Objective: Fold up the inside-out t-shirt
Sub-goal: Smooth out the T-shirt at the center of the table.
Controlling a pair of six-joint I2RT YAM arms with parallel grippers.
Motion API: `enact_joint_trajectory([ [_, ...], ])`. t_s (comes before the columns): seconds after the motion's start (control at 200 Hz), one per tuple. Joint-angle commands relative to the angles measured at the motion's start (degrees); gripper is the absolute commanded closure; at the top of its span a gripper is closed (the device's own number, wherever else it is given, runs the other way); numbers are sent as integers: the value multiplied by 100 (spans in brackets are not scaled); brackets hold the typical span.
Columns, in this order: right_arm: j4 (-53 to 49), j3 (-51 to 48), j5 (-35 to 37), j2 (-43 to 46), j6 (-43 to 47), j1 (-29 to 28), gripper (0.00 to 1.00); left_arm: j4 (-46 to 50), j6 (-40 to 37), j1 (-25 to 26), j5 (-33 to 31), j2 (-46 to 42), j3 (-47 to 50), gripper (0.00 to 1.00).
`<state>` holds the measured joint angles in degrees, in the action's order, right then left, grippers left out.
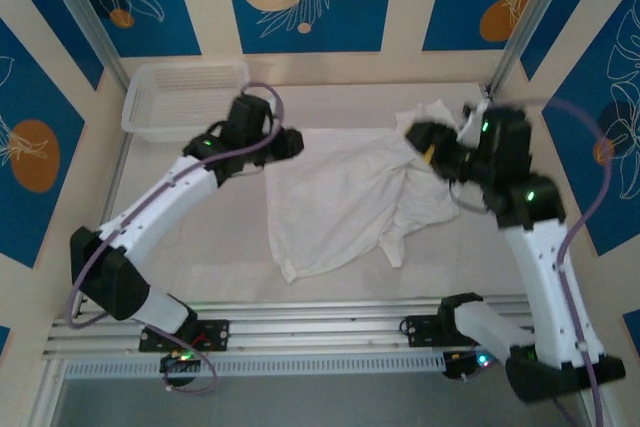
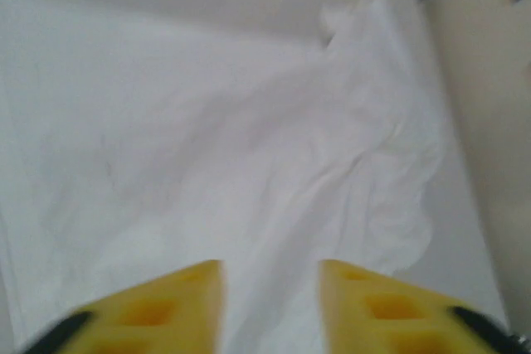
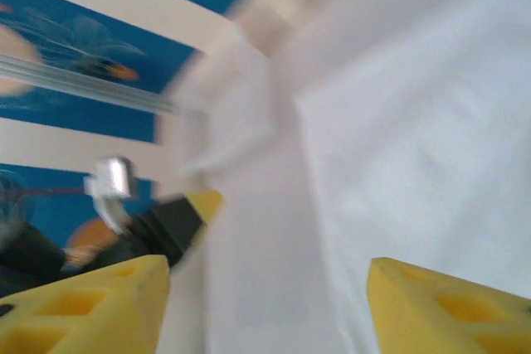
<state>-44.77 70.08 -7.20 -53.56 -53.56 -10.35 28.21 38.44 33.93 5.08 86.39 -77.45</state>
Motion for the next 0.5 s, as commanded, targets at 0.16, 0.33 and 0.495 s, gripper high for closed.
enact_joint_trajectory([
  [0.16, 957, -2991, 6, 96, -1124, 1120, 84, -581, 412, 198, -567, 1214, 519, 100],
  [0.33, 1719, -3518, -345, -723, -1113, 2418, 100, -521, 746, 167, -1027, 2118, 121, 100],
  [0.495, 1949, -3197, -549, -1638, -617, 2532, 100, -667, 1044, 126, -864, 2853, -18, 100],
])
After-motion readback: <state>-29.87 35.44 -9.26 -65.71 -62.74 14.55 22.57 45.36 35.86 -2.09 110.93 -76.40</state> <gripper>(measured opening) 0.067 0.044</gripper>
